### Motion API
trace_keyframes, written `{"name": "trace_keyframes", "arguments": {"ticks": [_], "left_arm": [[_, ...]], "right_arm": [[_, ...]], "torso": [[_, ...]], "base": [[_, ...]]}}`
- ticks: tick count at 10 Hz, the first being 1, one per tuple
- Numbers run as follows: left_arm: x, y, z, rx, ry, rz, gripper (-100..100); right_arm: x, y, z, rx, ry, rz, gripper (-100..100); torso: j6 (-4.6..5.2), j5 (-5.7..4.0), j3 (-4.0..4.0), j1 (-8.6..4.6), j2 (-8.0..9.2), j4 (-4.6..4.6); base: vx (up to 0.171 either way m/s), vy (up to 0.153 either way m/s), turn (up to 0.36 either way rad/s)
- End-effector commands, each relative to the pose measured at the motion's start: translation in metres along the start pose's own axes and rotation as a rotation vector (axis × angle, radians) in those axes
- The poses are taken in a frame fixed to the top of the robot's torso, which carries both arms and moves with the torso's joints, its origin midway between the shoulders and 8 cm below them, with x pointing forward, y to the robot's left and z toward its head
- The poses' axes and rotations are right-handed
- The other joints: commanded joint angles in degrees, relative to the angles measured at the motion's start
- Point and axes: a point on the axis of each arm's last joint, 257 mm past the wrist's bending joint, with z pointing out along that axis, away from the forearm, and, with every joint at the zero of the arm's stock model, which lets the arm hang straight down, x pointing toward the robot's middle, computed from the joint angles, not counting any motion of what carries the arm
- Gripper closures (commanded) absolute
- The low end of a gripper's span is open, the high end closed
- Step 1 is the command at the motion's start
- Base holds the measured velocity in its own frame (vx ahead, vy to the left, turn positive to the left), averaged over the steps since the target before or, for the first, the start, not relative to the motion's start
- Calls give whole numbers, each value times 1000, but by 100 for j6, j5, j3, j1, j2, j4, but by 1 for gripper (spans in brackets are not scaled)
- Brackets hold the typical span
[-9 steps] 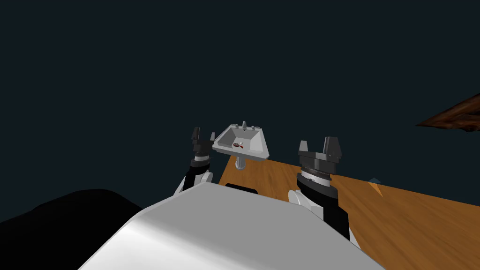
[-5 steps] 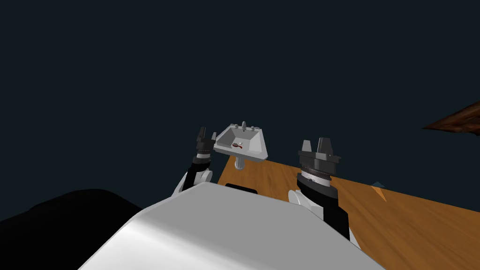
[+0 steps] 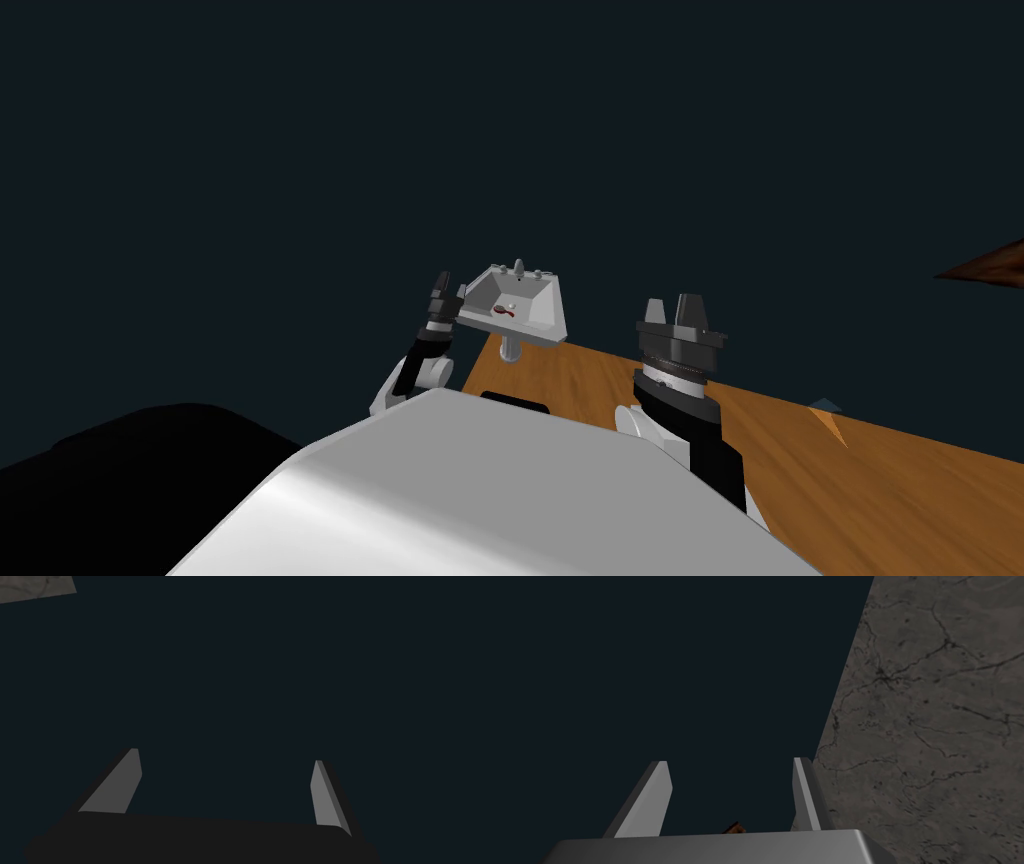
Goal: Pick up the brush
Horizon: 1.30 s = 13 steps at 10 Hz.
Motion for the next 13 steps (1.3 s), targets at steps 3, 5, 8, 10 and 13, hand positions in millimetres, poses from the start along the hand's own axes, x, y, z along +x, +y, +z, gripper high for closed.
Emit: {"name": "trace_keyframes", "arguments": {"ticks": [3,5,8,10,13], "left_arm": [[-6,26,9,-80,6,25,-100],[-9,40,12,-123,8,40,-100],[-14,60,14,-193,6,56,-100],[-18,75,17,-244,5,74,-100],[-24,93,19,-305,3,92,-100]], "right_arm": [[0,0,0,0,0,0,0],[0,0,0,0,0,0,0],[0,0,0,0,0,0,0],[0,0,0,0,0,0,0],[0,0,0,0,0,0,0]], "torso": [[0,0,-2,0,-3,-1],[0,1,-1,1,-1,-1],[0,0,-3,0,-5,-1],[0,0,-5,-1,-8,-2],[0,0,-4,1,-7,-2]], "base": [[20,-44,43],[19,-45,46],[24,-45,36],[33,-44,43],[24,-35,27]]}}
